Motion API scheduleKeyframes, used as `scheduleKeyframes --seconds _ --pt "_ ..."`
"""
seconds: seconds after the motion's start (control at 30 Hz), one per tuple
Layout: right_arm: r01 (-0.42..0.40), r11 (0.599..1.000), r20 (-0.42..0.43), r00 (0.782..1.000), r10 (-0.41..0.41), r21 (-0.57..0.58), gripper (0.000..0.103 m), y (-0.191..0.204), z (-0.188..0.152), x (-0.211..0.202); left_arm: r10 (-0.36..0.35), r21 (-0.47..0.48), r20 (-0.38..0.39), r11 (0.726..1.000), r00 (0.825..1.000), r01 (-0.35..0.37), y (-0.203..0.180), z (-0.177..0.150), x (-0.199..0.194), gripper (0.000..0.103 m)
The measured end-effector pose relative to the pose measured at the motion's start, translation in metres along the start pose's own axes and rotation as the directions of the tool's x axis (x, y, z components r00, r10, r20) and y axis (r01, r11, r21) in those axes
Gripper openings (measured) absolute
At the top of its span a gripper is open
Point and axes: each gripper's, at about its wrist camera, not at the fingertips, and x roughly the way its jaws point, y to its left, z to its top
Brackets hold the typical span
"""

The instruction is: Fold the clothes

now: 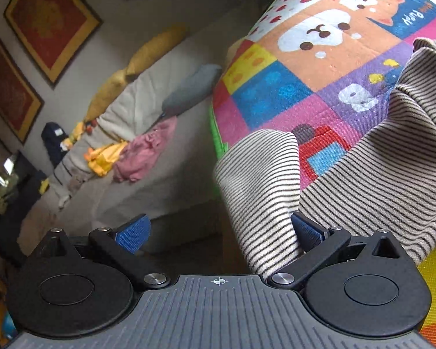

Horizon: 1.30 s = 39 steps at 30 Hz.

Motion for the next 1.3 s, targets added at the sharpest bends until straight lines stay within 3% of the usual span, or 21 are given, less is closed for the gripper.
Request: scheduleKeyframes --seconds 0.07,0.13,0.2,0.27,0.33,0.4,0.47,0.53,0.57,0.63,0.77,0.83,0.93,0.97,1.07,1.13,1.2,1.3 --pt "0.071 0.997 -0.007 0.997 -0.071 0.013 0.103 -0.01 0.007 0.016 -0.012 -0.035 0.012 0.999 1.0 0.012 0.005 0.003 -0.01 0.103" --pt "0.082 0.995 -0.022 0.996 -0.081 0.054 0.103 -0.021 0.012 0.025 -0.025 -0.08 0.068 0.996 0.997 0.031 0.011 0.013 -0.031 0.103" --pt "0.053 0.995 -0.028 0.998 -0.051 0.087 0.103 -0.029 0.012 0.023 -0.157 -0.112 0.084 0.98 0.984 0.166 0.002 0.023 -0.037 0.103" --pt "0.077 0.992 0.008 0.997 -0.078 0.096 0.103 -0.036 0.006 0.005 -0.295 -0.141 0.102 0.941 0.95 0.307 -0.009 0.033 -0.042 0.103" --pt "0.081 0.986 0.054 0.995 -0.089 0.145 0.103 -0.048 -0.005 -0.022 -0.426 -0.167 0.124 0.882 0.896 0.442 -0.02 0.043 -0.046 0.103" --pt "0.015 0.964 0.067 0.997 -0.034 0.265 0.103 -0.07 -0.022 -0.05 -0.546 -0.189 0.148 0.803 0.824 0.566 -0.03 0.053 -0.051 0.103" --pt "-0.101 0.902 0.06 0.995 0.083 0.42 0.103 -0.094 -0.046 -0.073 -0.655 -0.207 0.176 0.706 0.735 0.678 -0.041 0.062 -0.056 0.103" --pt "-0.188 0.826 0.039 0.98 0.197 0.532 0.103 -0.111 -0.076 -0.087 -0.748 -0.22 0.206 0.593 0.631 0.774 -0.052 0.072 -0.061 0.103" --pt "-0.183 0.807 0.024 0.978 0.206 0.561 0.103 -0.116 -0.089 -0.091 -0.76 -0.224 0.187 0.583 0.622 0.781 -0.063 0.072 -0.058 0.103" --pt "-0.148 0.785 -0.011 0.981 0.193 0.602 0.103 -0.121 -0.112 -0.096 -0.774 -0.236 0.137 0.581 0.618 0.779 -0.085 0.07 -0.051 0.103" --pt "-0.174 0.708 0.053 0.98 0.19 0.685 0.103 -0.128 -0.138 -0.099 -0.779 -0.295 0.087 0.576 0.621 0.763 -0.097 0.06 -0.039 0.103" --pt "-0.18 0.644 0.078 0.98 0.184 0.744 0.103 -0.133 -0.141 -0.098 -0.77 -0.277 0.087 0.591 0.632 0.758 -0.099 0.057 -0.041 0.103" --pt "-0.258 0.587 0.108 0.955 0.278 0.768 0.103 -0.154 -0.138 -0.088 -0.747 -0.227 0.086 0.629 0.659 0.743 -0.106 0.053 -0.048 0.103" --pt "-0.298 0.532 0.144 0.939 0.311 0.793 0.103 -0.165 -0.142 -0.082 -0.738 -0.207 0.086 0.644 0.67 0.736 -0.109 0.052 -0.05 0.103" --pt "-0.321 0.295 0.245 0.932 0.267 0.9 0.103 -0.205 -0.161 -0.07 -0.719 -0.161 0.07 0.676 0.691 0.719 -0.116 0.054 -0.055 0.103" --pt "-0.327 0.188 0.283 0.932 0.228 0.926 0.103 -0.228 -0.169 -0.066 -0.722 -0.159 0.075 0.672 0.688 0.723 -0.116 0.053 -0.054 0.103" --pt "-0.328 0.124 0.298 0.931 0.211 0.937 0.103 -0.245 -0.173 -0.062 -0.727 -0.161 0.083 0.665 0.681 0.73 -0.115 0.052 -0.052 0.103" --pt "-0.31 0.102 0.282 0.934 0.219 0.945 0.103 -0.263 -0.177 -0.043 -0.733 -0.169 0.092 0.655 0.674 0.736 -0.113 0.052 -0.05 0.103"
